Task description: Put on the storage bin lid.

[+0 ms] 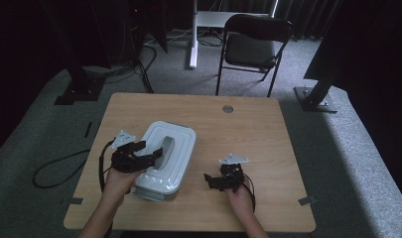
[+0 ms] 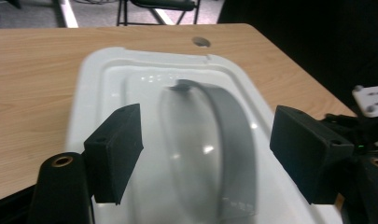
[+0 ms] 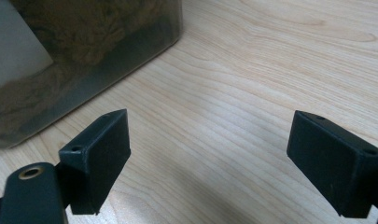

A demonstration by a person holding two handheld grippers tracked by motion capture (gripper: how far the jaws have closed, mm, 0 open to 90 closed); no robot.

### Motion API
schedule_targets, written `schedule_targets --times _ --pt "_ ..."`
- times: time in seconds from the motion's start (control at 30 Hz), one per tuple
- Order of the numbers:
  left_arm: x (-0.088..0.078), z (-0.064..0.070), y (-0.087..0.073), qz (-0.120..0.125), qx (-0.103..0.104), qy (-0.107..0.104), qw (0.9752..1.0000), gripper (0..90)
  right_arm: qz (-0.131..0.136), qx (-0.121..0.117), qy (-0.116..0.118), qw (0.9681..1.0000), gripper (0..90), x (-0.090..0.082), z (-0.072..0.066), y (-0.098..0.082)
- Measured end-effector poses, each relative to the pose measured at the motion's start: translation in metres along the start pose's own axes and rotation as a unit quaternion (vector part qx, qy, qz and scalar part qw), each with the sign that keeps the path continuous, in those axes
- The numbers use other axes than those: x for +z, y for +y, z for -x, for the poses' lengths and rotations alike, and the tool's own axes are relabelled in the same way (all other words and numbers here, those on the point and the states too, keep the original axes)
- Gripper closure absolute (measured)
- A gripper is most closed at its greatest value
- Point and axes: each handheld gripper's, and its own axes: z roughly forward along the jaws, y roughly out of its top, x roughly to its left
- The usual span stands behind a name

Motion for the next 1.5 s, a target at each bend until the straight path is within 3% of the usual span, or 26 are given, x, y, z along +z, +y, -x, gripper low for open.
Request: schedule_targets --times 0.03,0.1,0.17,0.3,0.37,0.43,0.47,0.7,0.77,0.87,1.1,1.2,1.3,1.43,1.5 --pt "-0.001 -0.002 -0.001 0.002 0.007 0.003 1.0 16.6 0.001 0.0 -0.001 1.0 12.6 0.0 0.0 0.0" --pt "-0.003 -0.005 -0.002 0.002 0.01 0.012 0.9999 15.6 0.002 0.001 -0.001 1.0 12.6 -0.001 0.001 0.0" --pt "-0.006 -0.01 -0.004 0.007 0.009 0.037 0.9993 13.2 0.003 0.002 -0.003 1.0 12.6 -0.002 0.001 0.0" --pt "-0.012 -0.019 -0.007 0.011 0.016 0.051 0.9985 8.7 0.003 0.003 -0.003 1.0 12.6 -0.002 0.002 0.001" --pt "-0.014 -0.026 -0.009 0.012 0.009 0.05 0.9986 0.5 0.002 0.001 -0.004 1.0 12.6 -0.002 0.001 0.001" --pt "-0.017 -0.033 -0.011 0.017 0.004 0.064 0.9978 0.5 0.002 0.0 -0.003 1.0 12.6 -0.002 0.001 0.001" --pt "-0.021 -0.04 -0.014 0.032 -0.001 0.082 0.9961 0.6 0.002 0.0 -0.003 1.0 12.6 -0.002 0.001 0.001" --pt "-0.023 -0.063 -0.024 0.025 -0.021 0.107 0.9937 0.6 0.002 -0.001 -0.003 1.0 12.6 -0.002 0.001 0.001" --pt "-0.023 -0.073 -0.03 0.025 -0.032 0.118 0.9922 0.6 0.001 -0.001 -0.004 1.0 12.6 -0.002 0.001 0.001" --pt "-0.023 -0.081 -0.035 0.026 -0.03 0.139 0.9896 0.6 0.001 0.0 -0.003 1.0 12.6 -0.001 0.002 0.001" --pt "-0.019 -0.1 -0.051 0.017 -0.042 0.162 0.9858 0.6 0.008 0.001 -0.006 1.0 12.6 -0.003 0.003 0.002" --pt "-0.016 -0.102 -0.055 0.013 -0.044 0.164 0.9855 0.6 0.009 0.002 -0.006 0.9999 12.6 -0.003 0.004 0.003" --pt "-0.004 -0.11 -0.073 -0.009 -0.046 0.166 0.9849 0.6 0.012 0.001 -0.008 0.9999 12.6 -0.006 0.006 0.002" --pt "0.005 -0.113 -0.086 -0.017 -0.048 0.169 0.9844 0.6 0.012 0.004 -0.01 0.9999 12.6 -0.008 0.009 0.0" --pt "0.012 -0.112 -0.094 -0.03 -0.039 0.163 0.9855 0.6 0.013 0.006 -0.013 0.9998 12.6 -0.009 0.011 -0.001"
